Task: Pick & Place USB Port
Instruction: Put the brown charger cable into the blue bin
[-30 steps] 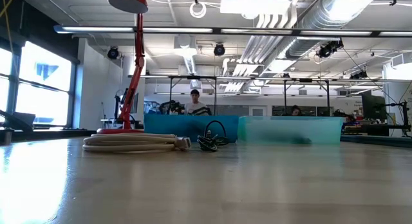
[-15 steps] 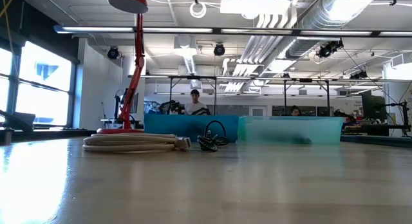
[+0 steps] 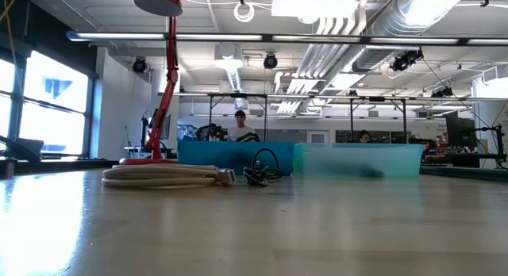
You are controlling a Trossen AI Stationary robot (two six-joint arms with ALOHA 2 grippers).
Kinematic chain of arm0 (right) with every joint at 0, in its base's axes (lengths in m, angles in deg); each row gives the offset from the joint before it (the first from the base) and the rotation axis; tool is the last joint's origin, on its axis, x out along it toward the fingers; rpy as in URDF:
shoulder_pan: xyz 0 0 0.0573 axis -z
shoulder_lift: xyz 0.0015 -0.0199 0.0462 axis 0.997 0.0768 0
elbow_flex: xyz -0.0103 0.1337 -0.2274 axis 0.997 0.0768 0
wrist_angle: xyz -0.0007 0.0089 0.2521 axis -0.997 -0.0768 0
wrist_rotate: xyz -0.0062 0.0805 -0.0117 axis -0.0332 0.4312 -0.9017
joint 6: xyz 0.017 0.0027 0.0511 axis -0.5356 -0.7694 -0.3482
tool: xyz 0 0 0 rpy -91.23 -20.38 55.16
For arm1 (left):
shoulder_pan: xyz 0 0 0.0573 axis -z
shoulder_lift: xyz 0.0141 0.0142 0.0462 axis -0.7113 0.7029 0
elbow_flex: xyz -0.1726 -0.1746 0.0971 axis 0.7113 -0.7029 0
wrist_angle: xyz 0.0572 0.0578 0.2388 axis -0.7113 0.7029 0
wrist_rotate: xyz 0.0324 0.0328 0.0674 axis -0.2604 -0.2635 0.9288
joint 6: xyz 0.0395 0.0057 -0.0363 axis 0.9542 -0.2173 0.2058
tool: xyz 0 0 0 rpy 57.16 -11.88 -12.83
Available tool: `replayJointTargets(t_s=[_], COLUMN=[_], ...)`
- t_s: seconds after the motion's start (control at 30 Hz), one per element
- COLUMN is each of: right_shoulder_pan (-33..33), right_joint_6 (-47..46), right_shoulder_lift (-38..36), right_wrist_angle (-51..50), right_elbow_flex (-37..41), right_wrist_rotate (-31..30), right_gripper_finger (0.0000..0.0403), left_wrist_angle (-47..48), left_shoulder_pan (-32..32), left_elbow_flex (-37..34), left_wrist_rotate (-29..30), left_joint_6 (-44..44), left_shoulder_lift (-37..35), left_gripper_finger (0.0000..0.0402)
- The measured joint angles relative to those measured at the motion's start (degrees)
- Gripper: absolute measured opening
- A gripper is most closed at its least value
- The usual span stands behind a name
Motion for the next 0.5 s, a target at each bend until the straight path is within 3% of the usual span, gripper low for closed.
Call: replayJointTargets(t_s=[0.27, 0.37, 0.5], right_shoulder_pan=[0.4, 0.4, 0.3], right_joint_6=[0.9, 1.0, 0.8], right_shoulder_lift=[0.0, 0.0, 0.0], right_wrist_angle=[1.5, 1.9, 2.0], right_elbow_flex=[0.0, 0.0, 0.0], right_wrist_rotate=[0.1, -0.5, -1.9], right_gripper_finger=[0.0029, 0.0029, 0.0036], left_wrist_angle=[-0.7, -0.7, -0.5], left_shoulder_pan=[-2.9, -4.5, -6.0], left_elbow_flex=[0.0, 0.0, -0.1], left_wrist_rotate=[0.6, 0.0, -2.4], left_joint_6=[-7.2, -8.7, -9.6], left_shoulder_lift=[0.0, 0.0, 0.0], left_gripper_finger=[0.0244, 0.0186, 0.0065])
